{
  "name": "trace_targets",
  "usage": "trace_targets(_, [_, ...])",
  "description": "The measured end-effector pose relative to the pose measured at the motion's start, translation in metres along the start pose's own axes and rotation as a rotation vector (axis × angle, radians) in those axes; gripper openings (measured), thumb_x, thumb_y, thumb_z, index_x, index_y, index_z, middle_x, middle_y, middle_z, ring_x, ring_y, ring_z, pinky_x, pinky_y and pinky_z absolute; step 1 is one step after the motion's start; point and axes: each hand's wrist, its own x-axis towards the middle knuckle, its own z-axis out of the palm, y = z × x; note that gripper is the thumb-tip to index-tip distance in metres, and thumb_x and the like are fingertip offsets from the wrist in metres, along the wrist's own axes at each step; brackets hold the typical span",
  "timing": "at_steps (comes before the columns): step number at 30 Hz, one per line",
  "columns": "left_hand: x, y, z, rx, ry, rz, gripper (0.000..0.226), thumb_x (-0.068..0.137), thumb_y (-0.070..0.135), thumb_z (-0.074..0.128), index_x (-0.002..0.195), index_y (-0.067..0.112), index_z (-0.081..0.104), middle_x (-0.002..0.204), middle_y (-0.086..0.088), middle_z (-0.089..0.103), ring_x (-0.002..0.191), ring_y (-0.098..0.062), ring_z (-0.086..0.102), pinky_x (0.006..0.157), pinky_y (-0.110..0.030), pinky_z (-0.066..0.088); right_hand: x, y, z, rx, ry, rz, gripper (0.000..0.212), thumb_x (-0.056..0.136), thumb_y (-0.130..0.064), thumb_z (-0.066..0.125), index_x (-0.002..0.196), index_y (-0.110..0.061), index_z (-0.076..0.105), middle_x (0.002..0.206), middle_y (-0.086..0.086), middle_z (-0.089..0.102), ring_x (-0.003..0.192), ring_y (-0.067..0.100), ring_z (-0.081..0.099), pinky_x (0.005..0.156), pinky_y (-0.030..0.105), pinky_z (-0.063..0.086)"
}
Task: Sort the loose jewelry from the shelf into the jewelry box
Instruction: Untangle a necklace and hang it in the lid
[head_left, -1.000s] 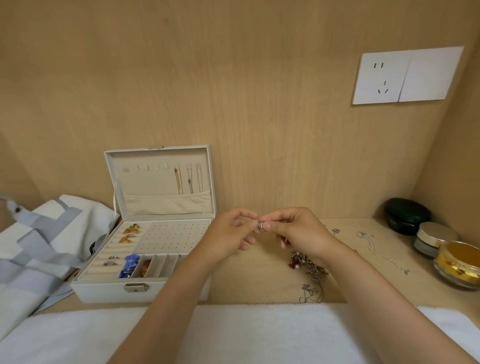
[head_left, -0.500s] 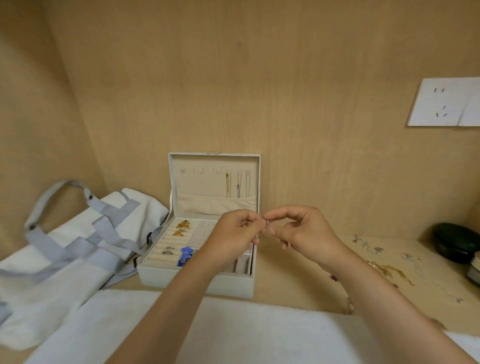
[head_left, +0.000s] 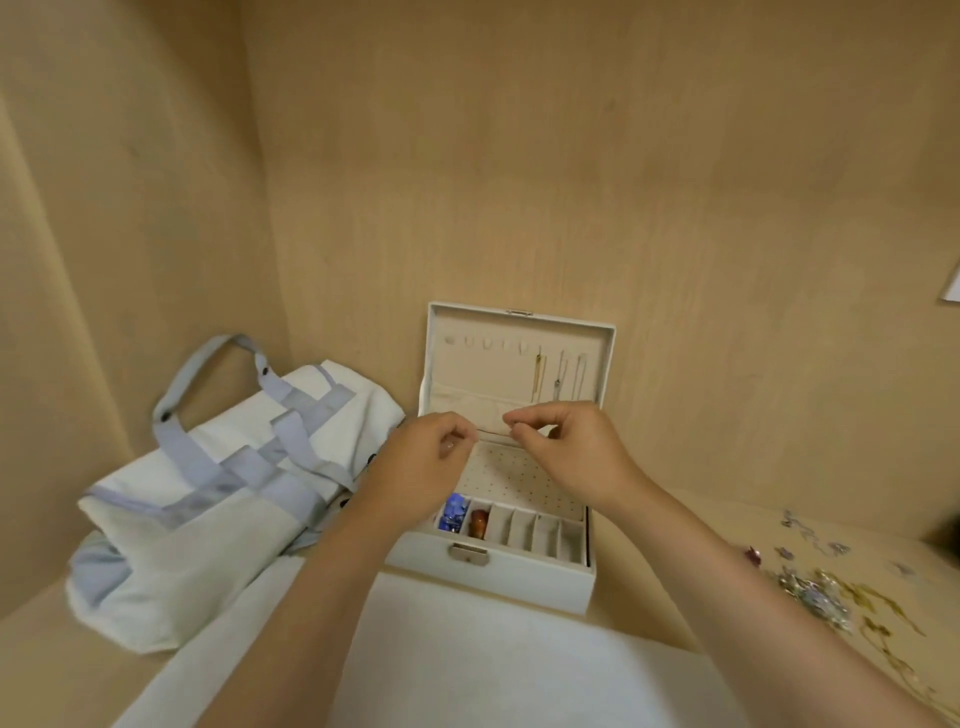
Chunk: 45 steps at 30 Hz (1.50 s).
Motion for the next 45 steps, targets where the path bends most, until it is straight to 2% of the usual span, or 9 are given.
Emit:
trace_targets(3, [-0.004, -0.028, -0.002, 0.202, -0.016, 0.071, 0.018, 0.095, 0.020, 0.058, 0.101, 0.031, 0.071, 0.101, 0.017, 0.064, 0.102, -0.006, 0.052, 0.093, -0.030, 0.047, 0.008, 0.003, 0.012, -0.125, -0.076, -0.013, 0.017, 0.094, -0.024, 0.067, 0.107, -0.025, 0.078, 0.108, -0.014, 0.074, 0.097, -0.007, 0.063, 0.095, 0.020, 0.048])
trace_targets(6, [-0.005, -0.039, -0.002, 0.255, -0.050, 0.115, 0.019, 0.093, 0.021, 0.060, 0.102, 0.033, 0.073, 0.105, 0.017, 0.065, 0.108, -0.007, 0.051, 0.096, -0.034, 0.048, 0.011, 0.008, 0.027, -0.271, -0.143, -0.025, 0.017, 0.093, -0.027, 0.067, 0.106, -0.026, 0.078, 0.108, -0.013, 0.074, 0.103, 0.001, 0.064, 0.097, 0.029, 0.050])
trace_targets(13, [-0.009, -0.042, 0.000, 0.287, -0.047, 0.163, 0.019, 0.092, 0.029, 0.059, 0.105, 0.034, 0.072, 0.109, 0.015, 0.064, 0.112, -0.010, 0.050, 0.096, -0.037, 0.047, 0.012, 0.008, 0.050, -0.487, -0.162, -0.100, 0.008, 0.087, -0.035, 0.073, 0.091, -0.032, 0.079, 0.090, -0.016, 0.075, 0.082, 0.002, 0.066, 0.075, 0.026, 0.053])
trace_targets(20, [-0.011, -0.042, 0.002, 0.256, -0.045, 0.159, 0.022, 0.095, 0.027, 0.056, 0.109, 0.029, 0.073, 0.111, 0.007, 0.065, 0.116, -0.015, 0.047, 0.104, -0.033, 0.040, 0.009, 0.009, 0.057, -0.595, -0.121, -0.260, 0.009, 0.088, -0.031, 0.071, 0.095, -0.032, 0.077, 0.091, -0.010, 0.070, 0.082, 0.012, 0.065, 0.064, 0.028, 0.048])
trace_targets(24, [-0.011, -0.043, 0.002, 0.261, -0.035, 0.146, 0.022, 0.095, 0.028, 0.056, 0.110, 0.027, 0.071, 0.109, 0.008, 0.065, 0.116, -0.014, 0.046, 0.100, -0.034, 0.042, 0.008, 0.007, 0.055, -0.598, -0.176, -0.248, 0.012, 0.090, -0.031, 0.069, 0.099, -0.033, 0.077, 0.095, -0.010, 0.070, 0.086, 0.012, 0.064, 0.066, 0.028, 0.048])
trace_targets(29, [-0.010, -0.044, 0.003, 0.266, -0.016, 0.141, 0.019, 0.095, 0.027, 0.056, 0.106, 0.026, 0.070, 0.104, 0.009, 0.066, 0.110, -0.014, 0.047, 0.093, -0.034, 0.045, 0.009, 0.007, 0.051, -0.536, -0.281, -0.172, 0.020, 0.092, -0.021, 0.065, 0.106, -0.031, 0.075, 0.104, -0.009, 0.068, 0.095, 0.013, 0.063, 0.080, 0.039, 0.054])
trace_targets(32, [-0.010, -0.045, 0.006, 0.272, 0.003, 0.152, 0.022, 0.094, 0.026, 0.055, 0.111, 0.027, 0.069, 0.104, 0.011, 0.067, 0.109, -0.014, 0.048, 0.090, -0.031, 0.045, 0.013, 0.008, 0.049, -0.506, -0.285, -0.102, 0.016, 0.092, -0.023, 0.067, 0.104, -0.031, 0.075, 0.102, -0.010, 0.067, 0.094, 0.011, 0.062, 0.084, 0.037, 0.053])
trace_targets(37, [-0.011, -0.043, 0.007, 0.320, -0.019, 0.162, 0.029, 0.095, 0.029, 0.052, 0.121, 0.031, 0.067, 0.116, 0.010, 0.065, 0.115, -0.015, 0.045, 0.096, -0.032, 0.042, 0.016, 0.005, 0.048, -0.507, -0.324, -0.082, 0.008, 0.089, -0.027, 0.069, 0.096, -0.030, 0.074, 0.097, -0.010, 0.068, 0.090, 0.013, 0.063, 0.082, 0.040, 0.054])
trace_targets(45, [-0.012, -0.037, 0.007, 0.313, -0.001, 0.125, 0.028, 0.096, 0.034, 0.052, 0.119, 0.029, 0.068, 0.119, 0.008, 0.063, 0.118, -0.014, 0.048, 0.100, -0.032, 0.043, 0.010, 0.009, 0.035, -0.416, -0.302, -0.106, 0.009, 0.090, -0.035, 0.069, 0.098, -0.033, 0.072, 0.098, -0.012, 0.065, 0.093, 0.009, 0.060, 0.086, 0.039, 0.053])
